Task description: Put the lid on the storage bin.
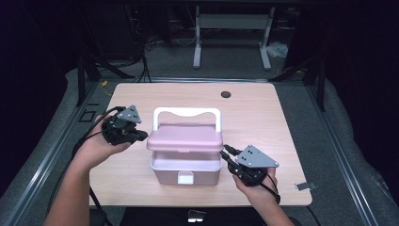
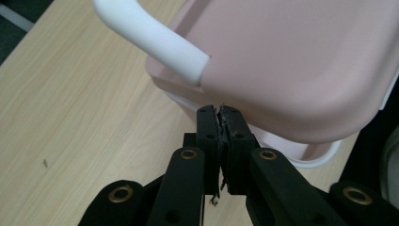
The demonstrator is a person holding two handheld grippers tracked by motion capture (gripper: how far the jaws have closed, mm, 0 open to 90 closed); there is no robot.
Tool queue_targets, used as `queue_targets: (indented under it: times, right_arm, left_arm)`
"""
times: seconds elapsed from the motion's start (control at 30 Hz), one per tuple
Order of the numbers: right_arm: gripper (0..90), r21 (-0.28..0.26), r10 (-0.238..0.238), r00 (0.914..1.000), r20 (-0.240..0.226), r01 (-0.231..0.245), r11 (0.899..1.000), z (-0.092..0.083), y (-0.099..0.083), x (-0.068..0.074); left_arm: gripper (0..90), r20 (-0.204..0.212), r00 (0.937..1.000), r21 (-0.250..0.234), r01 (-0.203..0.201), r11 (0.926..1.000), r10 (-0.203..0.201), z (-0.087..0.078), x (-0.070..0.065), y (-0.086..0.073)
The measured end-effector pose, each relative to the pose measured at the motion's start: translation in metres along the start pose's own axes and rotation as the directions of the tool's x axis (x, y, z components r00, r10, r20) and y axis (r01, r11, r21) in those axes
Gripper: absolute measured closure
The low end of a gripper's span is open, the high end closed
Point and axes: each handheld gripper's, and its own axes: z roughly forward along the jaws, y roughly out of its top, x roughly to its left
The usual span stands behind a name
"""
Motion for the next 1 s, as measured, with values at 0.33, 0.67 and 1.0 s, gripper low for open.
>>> queue_targets:
  times: [0.33, 0.67, 1.0]
  right_arm:
    - [70.3, 0.095, 0.004, 0.9979, -0.064, 0.003, 0.995, -0.002, -0.021, 0.005]
    - [67.9, 0.129, 0.02, 0.995, -0.098, -0.007, 0.992, -0.01, -0.033, 0.007]
    - [67.3, 0.116, 0.05, 0.9955, -0.08, -0.041, 0.992, -0.004, -0.026, -0.005]
  left_arm:
    - [86.6, 0.045, 0.9988, 0.018, 0.02, 0.9996, -0.02, 0.017, -0.006, -0.018]
    - [83.0, 0.051, 0.9964, 0.013, 0.067, 0.9976, -0.068, 0.023, -0.003, -0.038]
    - [69.9, 0.013, 0.9932, 0.002, 0.116, 0.9933, -0.116, 0.027, 0.005, -0.052]
